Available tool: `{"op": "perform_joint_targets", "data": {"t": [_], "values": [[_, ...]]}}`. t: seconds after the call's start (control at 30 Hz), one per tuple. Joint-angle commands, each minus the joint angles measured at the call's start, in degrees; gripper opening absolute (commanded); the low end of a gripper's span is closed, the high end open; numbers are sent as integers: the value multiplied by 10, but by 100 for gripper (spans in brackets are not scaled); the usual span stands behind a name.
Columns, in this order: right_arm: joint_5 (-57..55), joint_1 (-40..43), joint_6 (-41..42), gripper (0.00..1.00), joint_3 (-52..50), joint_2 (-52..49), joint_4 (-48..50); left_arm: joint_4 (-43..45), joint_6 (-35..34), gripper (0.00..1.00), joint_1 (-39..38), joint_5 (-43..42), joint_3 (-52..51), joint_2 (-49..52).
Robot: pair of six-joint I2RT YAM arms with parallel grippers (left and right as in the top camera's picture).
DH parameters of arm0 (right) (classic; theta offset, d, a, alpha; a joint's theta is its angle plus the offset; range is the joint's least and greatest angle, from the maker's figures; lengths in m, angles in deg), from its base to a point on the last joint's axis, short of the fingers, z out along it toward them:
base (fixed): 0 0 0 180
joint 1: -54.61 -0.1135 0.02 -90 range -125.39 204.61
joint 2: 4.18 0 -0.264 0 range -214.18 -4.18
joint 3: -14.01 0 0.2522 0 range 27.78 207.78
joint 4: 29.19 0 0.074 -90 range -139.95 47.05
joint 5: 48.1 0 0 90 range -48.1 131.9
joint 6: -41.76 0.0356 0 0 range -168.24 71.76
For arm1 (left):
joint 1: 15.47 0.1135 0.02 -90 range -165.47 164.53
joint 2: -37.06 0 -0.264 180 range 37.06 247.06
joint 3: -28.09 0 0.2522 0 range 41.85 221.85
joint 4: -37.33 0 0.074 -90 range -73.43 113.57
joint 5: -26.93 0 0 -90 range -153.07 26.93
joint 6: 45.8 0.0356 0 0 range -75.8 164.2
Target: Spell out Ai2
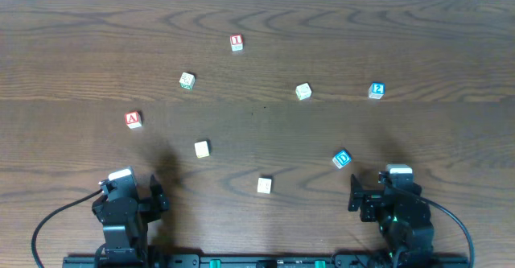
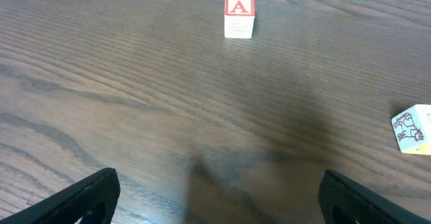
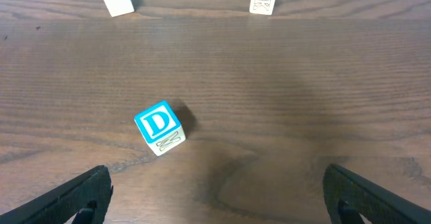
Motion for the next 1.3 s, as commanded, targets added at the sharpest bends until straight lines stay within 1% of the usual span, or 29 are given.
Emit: {"op": "perform_joint_targets", "data": {"t": [0.0, 0.27, 0.33, 0.43, 0.57, 0.63, 0.73, 0.83, 0.97, 1.07, 1.17, 1.27], "values": [[3, 3, -5, 99, -4, 4, 0, -10, 8, 95, 3, 2, -9, -4], [3, 3, -2, 99, -4, 4, 12, -10, 8, 96, 3, 2, -9, -4], [19, 3, 46, 99, -4, 4, 47, -10, 8, 95, 3, 2, -9, -4], [80, 3, 145, 99, -4, 4, 96, -10, 8, 95, 3, 2, -9, -4], [151, 3, 260, 99, -4, 4, 108, -10, 8, 95, 3, 2, -9, -4], [169, 3, 293, 99, -4, 4, 107, -10, 8, 95, 3, 2, -9, -4], [198, 3, 320, 99, -4, 4, 114, -10, 8, 95, 3, 2, -9, -4], [235, 3, 327, 99, -4, 4, 128, -10, 8, 95, 3, 2, -9, -4], [272, 3, 320, 99, -4, 2, 217, -10, 8, 95, 3, 2, -9, -4], [286, 3, 320, 99, -4, -21, 289, -10, 8, 95, 3, 2, -9, -4], [292, 2, 318, 99, -4, -76, 353, -10, 8, 95, 3, 2, -9, -4], [294, 2, 318, 99, -4, -170, 444, -10, 8, 95, 3, 2, -9, -4]]}}
